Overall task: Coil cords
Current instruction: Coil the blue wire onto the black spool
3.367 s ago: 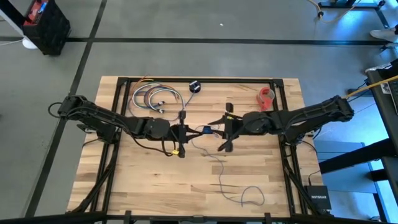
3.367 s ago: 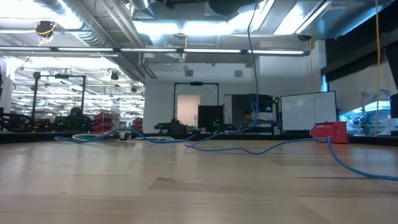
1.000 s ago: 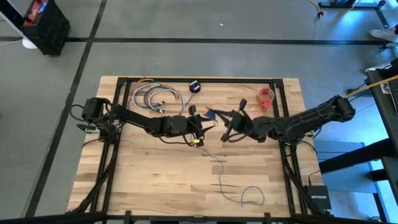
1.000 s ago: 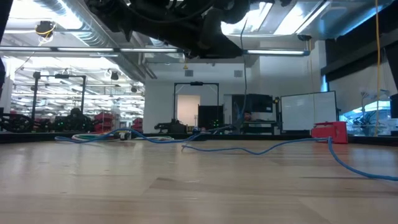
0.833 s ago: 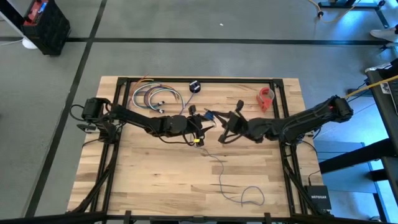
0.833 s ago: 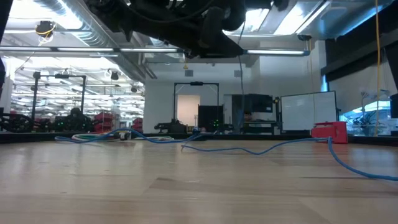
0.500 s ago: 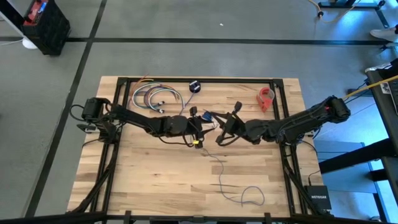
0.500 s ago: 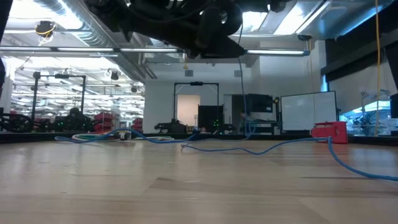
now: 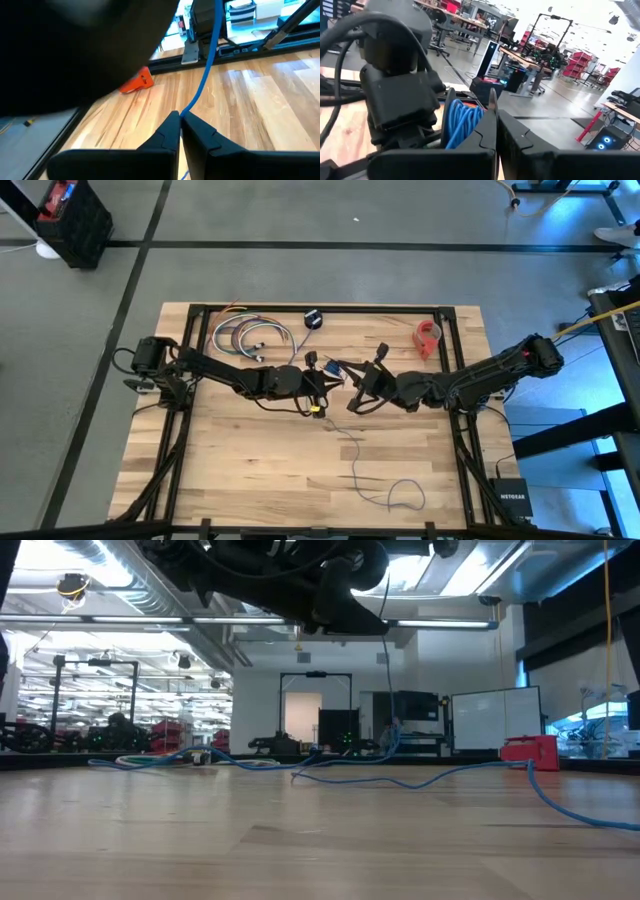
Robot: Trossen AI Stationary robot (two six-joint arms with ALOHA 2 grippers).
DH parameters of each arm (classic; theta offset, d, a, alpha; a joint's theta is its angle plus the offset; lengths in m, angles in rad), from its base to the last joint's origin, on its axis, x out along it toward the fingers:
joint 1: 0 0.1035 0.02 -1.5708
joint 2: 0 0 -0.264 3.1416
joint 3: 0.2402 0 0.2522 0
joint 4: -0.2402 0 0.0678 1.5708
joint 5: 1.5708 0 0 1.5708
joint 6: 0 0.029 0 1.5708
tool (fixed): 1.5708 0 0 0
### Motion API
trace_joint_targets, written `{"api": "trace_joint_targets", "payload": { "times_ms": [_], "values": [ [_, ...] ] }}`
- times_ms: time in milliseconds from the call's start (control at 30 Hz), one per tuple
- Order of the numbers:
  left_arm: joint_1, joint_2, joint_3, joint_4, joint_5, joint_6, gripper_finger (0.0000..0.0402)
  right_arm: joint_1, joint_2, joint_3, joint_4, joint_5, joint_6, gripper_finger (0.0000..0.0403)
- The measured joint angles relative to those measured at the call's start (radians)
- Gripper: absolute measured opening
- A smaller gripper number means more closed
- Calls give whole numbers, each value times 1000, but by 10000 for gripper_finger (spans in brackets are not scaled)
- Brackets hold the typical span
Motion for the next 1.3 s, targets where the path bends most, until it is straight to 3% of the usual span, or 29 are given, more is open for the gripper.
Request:
{"api": "trace_joint_targets", "payload": {
  "times_ms": [367,500,800,933,1100,1300],
  "values": [
    [55,-43,3,-184,-63,3,3,123,-5,17,53,144,-140,6],
    [56,-103,2,-278,-97,9,6,163,-5,41,-36,141,-211,6],
    [56,-280,1,-541,-134,-41,6,172,-7,75,-233,172,-185,6],
    [56,-341,1,-627,-152,-96,2,144,-5,76,-280,164,-163,6],
    [34,-381,-1,-641,-167,-137,6,65,21,77,-363,63,-95,6],
    [3,-385,-1,-635,-163,-147,3,-19,97,77,-370,73,-80,6]
  ]
}}
